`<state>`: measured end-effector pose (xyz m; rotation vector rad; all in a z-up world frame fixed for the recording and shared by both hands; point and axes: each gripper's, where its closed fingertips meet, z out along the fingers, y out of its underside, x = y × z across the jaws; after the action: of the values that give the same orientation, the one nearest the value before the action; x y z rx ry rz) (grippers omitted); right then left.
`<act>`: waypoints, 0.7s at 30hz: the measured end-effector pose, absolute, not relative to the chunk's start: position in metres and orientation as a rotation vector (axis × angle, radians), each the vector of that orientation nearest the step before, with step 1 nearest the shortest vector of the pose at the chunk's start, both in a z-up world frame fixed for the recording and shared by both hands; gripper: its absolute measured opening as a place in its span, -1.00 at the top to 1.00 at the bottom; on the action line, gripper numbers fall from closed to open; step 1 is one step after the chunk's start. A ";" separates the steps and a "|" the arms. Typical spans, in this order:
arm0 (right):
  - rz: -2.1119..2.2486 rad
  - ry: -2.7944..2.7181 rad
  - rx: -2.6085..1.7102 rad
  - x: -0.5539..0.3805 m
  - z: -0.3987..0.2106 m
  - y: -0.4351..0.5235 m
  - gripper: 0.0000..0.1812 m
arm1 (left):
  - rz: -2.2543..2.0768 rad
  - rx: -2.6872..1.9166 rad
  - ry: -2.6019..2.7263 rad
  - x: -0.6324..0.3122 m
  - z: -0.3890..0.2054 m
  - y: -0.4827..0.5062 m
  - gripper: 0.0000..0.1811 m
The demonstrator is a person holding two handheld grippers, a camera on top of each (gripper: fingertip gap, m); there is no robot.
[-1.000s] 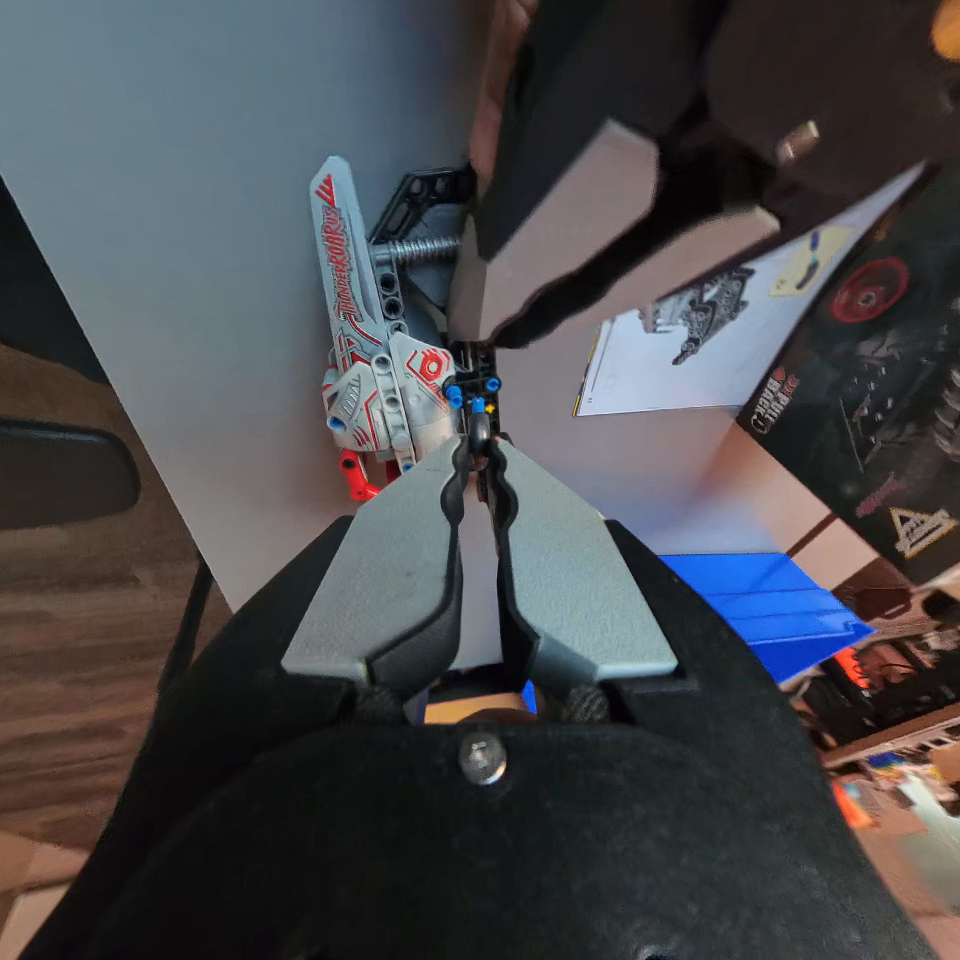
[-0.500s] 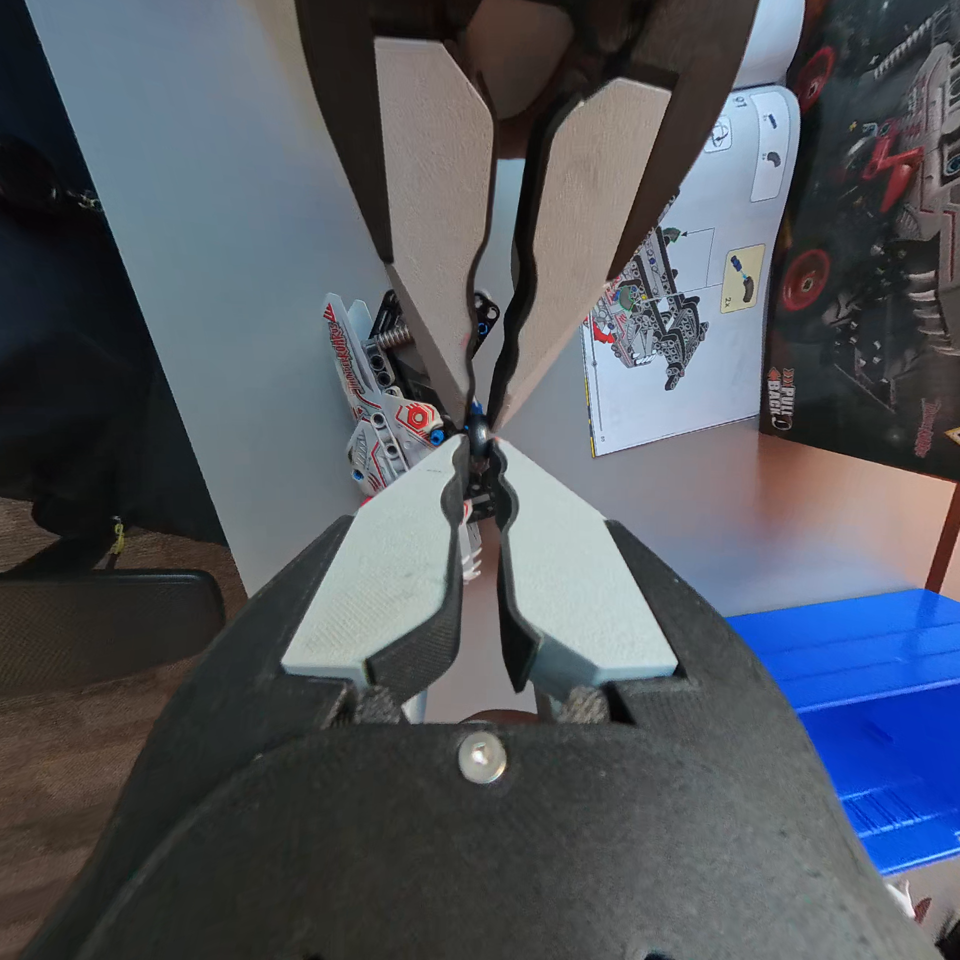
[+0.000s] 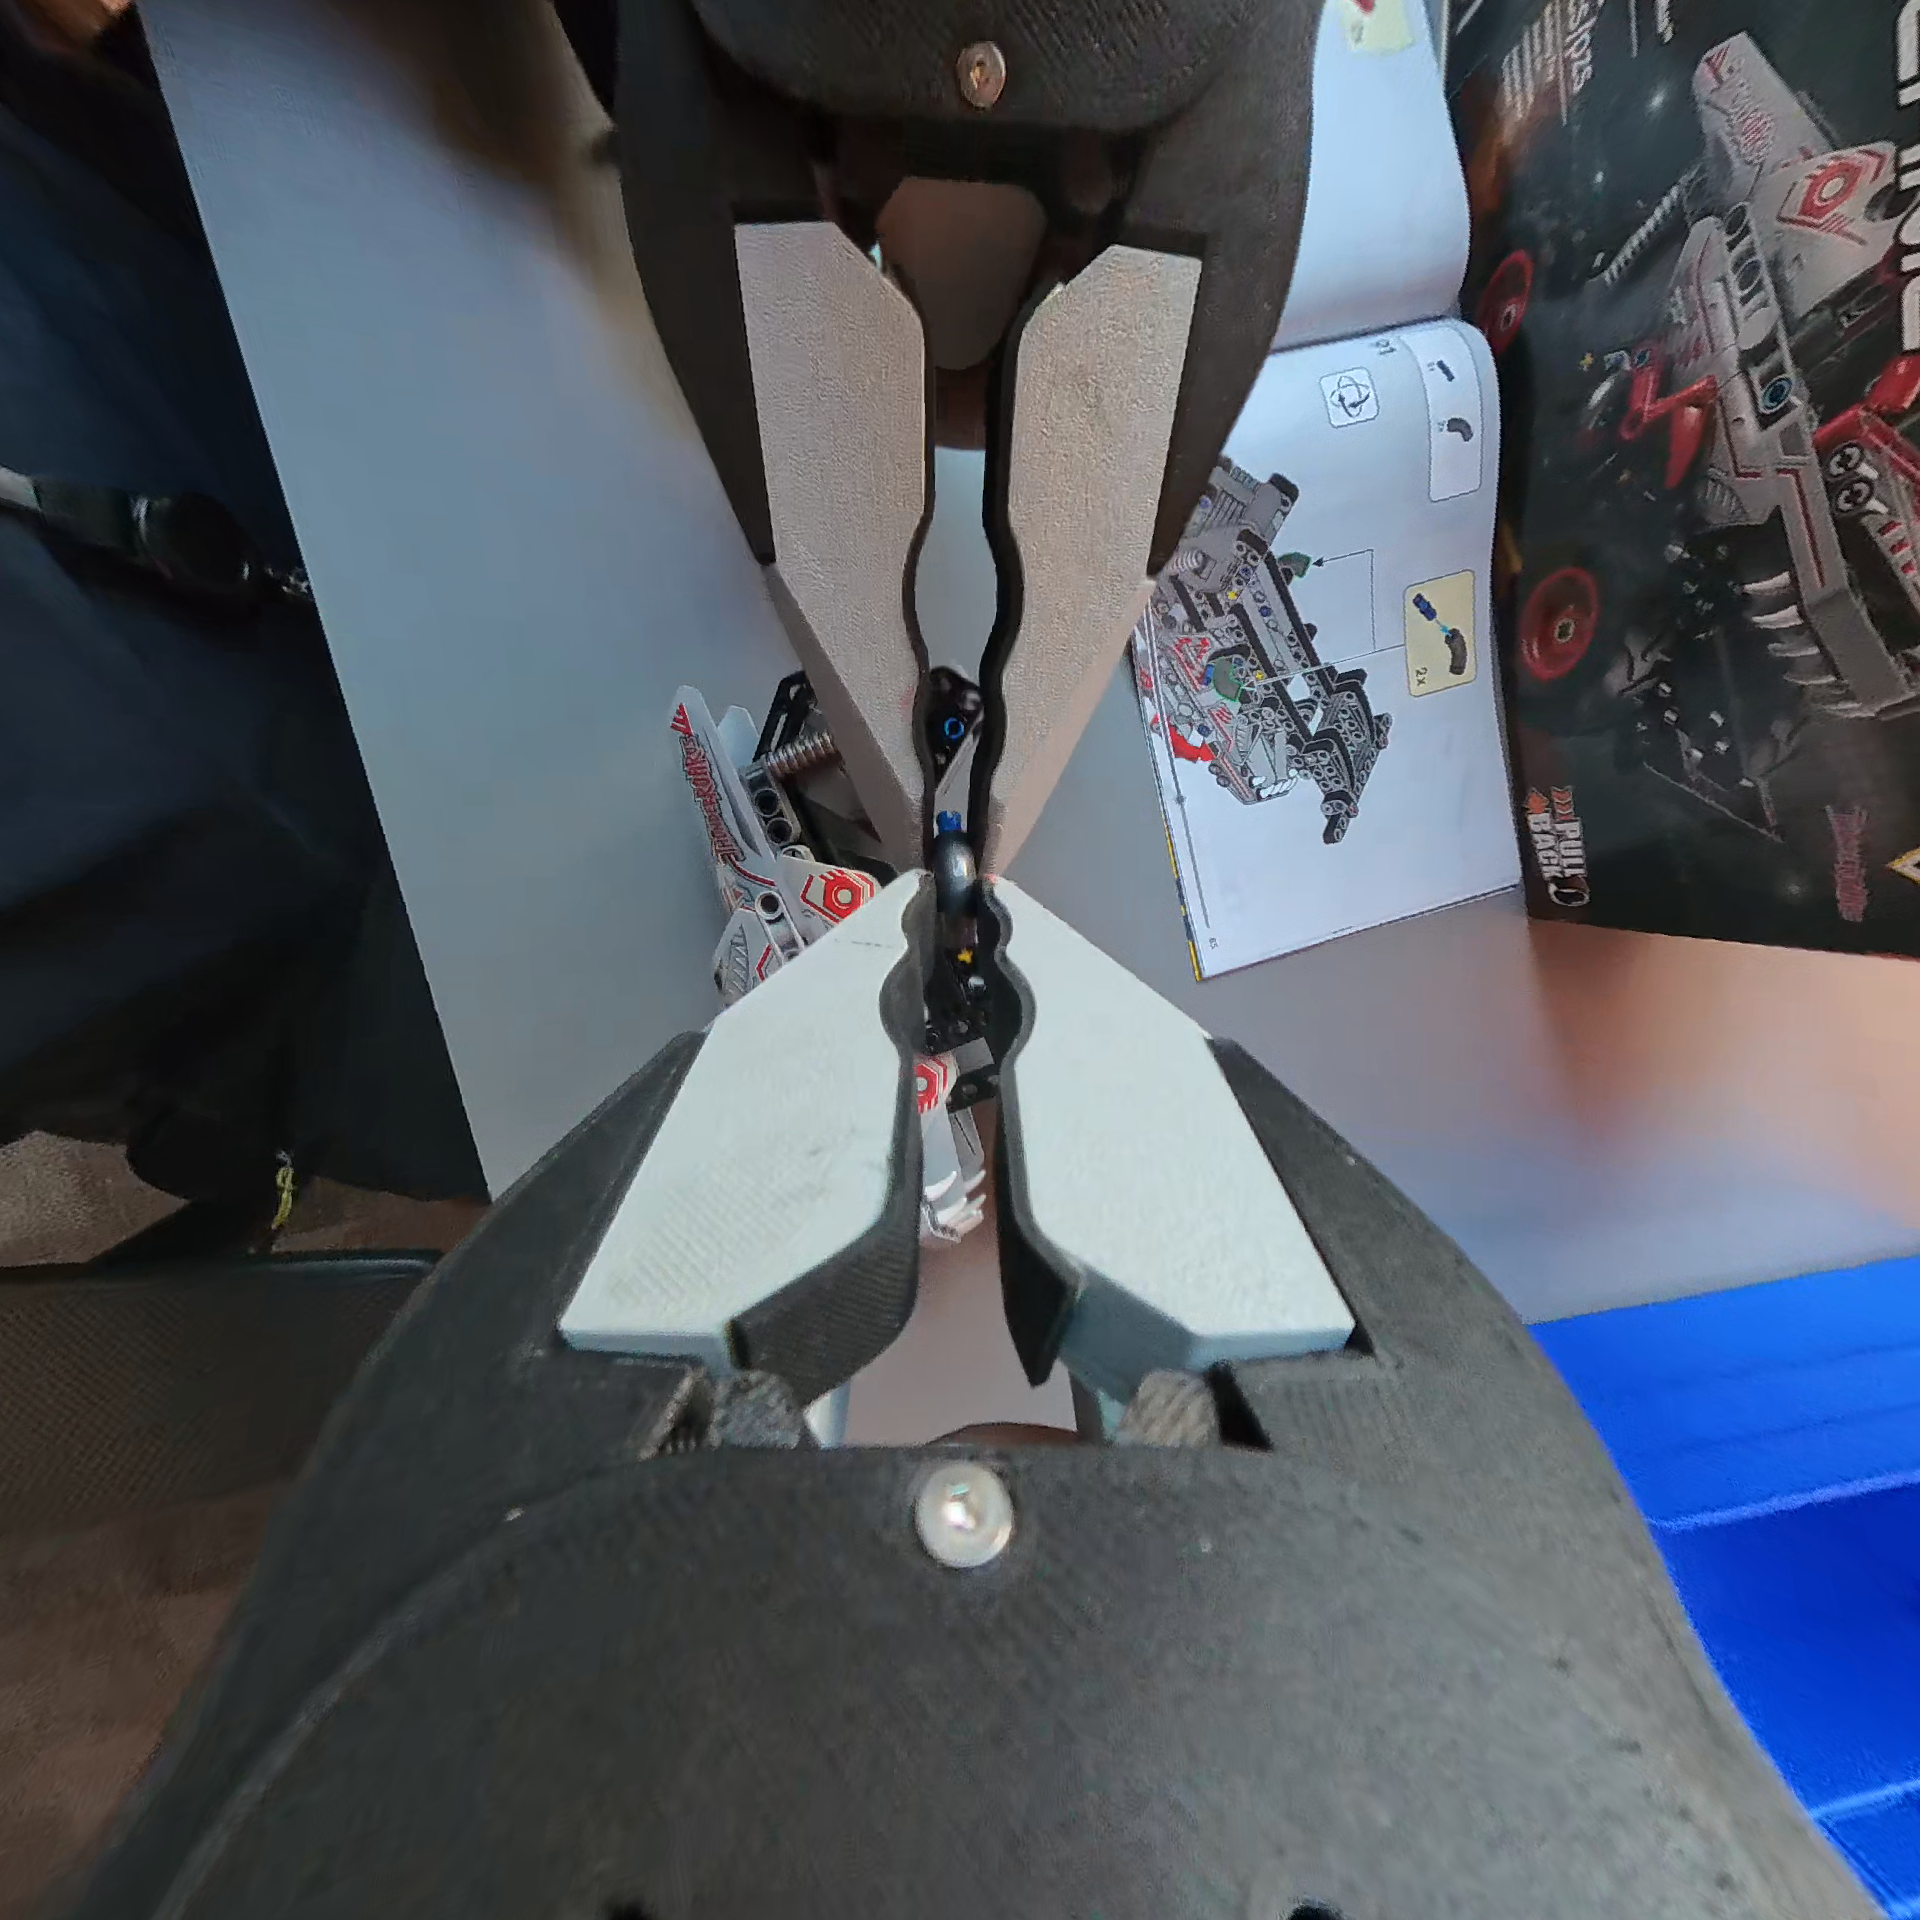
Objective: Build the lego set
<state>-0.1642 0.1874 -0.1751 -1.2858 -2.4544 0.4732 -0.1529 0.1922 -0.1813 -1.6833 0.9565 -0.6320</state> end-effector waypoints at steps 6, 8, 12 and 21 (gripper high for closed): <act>0.625 -2.367 -1.230 -0.167 -0.160 0.183 0.95 | -0.680 -1.543 0.903 -0.152 -0.164 0.190 0.96; 0.632 -2.362 -1.228 -0.165 -0.158 0.182 0.95 | -0.686 -1.533 0.900 -0.151 -0.163 0.190 0.96; 0.561 -2.389 -1.208 -0.162 -0.163 0.184 0.95 | -0.733 -1.562 0.881 -0.149 -0.167 0.190 0.96; 0.172 -2.607 -1.204 -0.145 -0.203 0.198 0.94 | -0.631 -2.062 0.955 -0.161 -0.240 0.190 0.73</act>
<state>-0.1455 0.1981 -0.2031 -1.2043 -2.6073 0.1720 -0.1609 0.1900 -0.2405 -2.0615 0.9549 -0.6309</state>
